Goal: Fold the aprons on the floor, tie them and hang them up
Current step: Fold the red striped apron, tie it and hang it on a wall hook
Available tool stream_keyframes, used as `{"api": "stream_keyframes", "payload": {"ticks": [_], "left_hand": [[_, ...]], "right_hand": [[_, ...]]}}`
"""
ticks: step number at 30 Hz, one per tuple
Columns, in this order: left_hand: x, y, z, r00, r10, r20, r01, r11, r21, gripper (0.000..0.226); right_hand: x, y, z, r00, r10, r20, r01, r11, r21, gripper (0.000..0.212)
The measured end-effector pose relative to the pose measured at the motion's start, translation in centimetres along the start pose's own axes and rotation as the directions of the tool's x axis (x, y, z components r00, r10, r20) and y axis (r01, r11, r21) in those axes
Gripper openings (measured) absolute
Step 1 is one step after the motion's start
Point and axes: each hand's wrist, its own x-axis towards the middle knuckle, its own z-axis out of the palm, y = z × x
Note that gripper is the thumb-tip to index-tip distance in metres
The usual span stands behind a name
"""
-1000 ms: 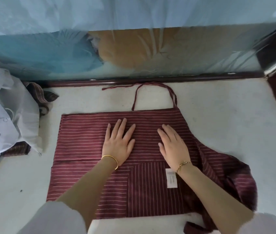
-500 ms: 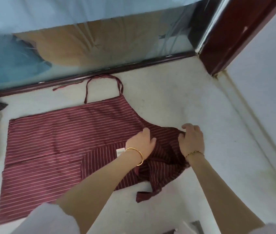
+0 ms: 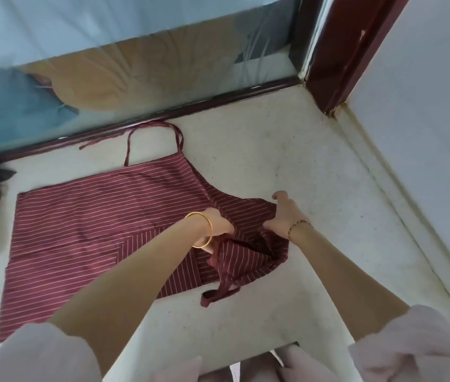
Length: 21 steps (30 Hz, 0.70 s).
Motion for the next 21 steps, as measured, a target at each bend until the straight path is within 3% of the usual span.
{"api": "stream_keyframes", "payload": {"ticks": [3, 5, 6, 8, 10, 13, 16, 18, 20, 21], "left_hand": [[-0.7, 1.6, -0.1, 0.999, 0.033, -0.011, -0.034, 0.998, -0.054, 0.042], [-1.0, 2.5, 0.2, 0.999, 0.032, 0.007, -0.031, 0.996, -0.083, 0.043], [-1.1, 2.8, 0.4, 0.999, 0.036, 0.003, -0.036, 0.995, -0.097, 0.044], [-1.1, 3.2, 1.0, 0.997, 0.069, -0.036, -0.071, 0.996, -0.062, 0.053], [-1.1, 3.4, 1.6, 0.993, 0.093, -0.078, -0.093, 0.996, 0.005, 0.063], [-1.2, 3.5, 2.0, 0.993, 0.088, -0.075, -0.091, 0.995, -0.029, 0.064], [-0.9, 3.9, 2.3, 0.996, 0.078, -0.054, -0.082, 0.993, -0.080, 0.046], [-0.8, 4.0, 2.6, 0.996, 0.068, -0.055, -0.073, 0.993, -0.096, 0.032], [-0.7, 4.2, 2.8, 0.993, 0.063, -0.096, -0.071, 0.994, -0.080, 0.031], [-0.2, 4.2, 2.9, 0.990, 0.080, -0.119, -0.086, 0.996, -0.039, 0.034]], "right_hand": [[-0.3, 1.1, -1.4, 0.951, -0.104, -0.292, 0.082, 0.993, -0.086, 0.056], [0.0, 1.7, -2.2, 0.900, -0.247, -0.359, 0.243, 0.968, -0.057, 0.055], [0.1, 1.8, -2.4, 0.892, -0.345, -0.291, 0.347, 0.937, -0.046, 0.054], [0.1, 1.5, -2.4, 0.880, -0.474, -0.013, 0.470, 0.875, -0.117, 0.046], [-0.1, 1.0, -2.6, 0.877, -0.428, 0.218, 0.478, 0.824, -0.306, 0.035], [-0.5, 1.1, -3.1, 0.871, -0.393, 0.296, 0.492, 0.697, -0.522, 0.039], [-0.4, 2.4, -3.1, 0.894, -0.331, 0.303, 0.449, 0.676, -0.585, 0.034], [-0.4, 3.2, -3.2, 0.931, -0.329, 0.154, 0.362, 0.793, -0.490, 0.027], [-0.2, 4.3, -3.5, 0.967, -0.196, -0.164, 0.180, 0.977, -0.111, 0.024], [0.1, 5.1, -3.7, 0.959, -0.041, -0.282, 0.084, 0.986, 0.141, 0.022]]}}
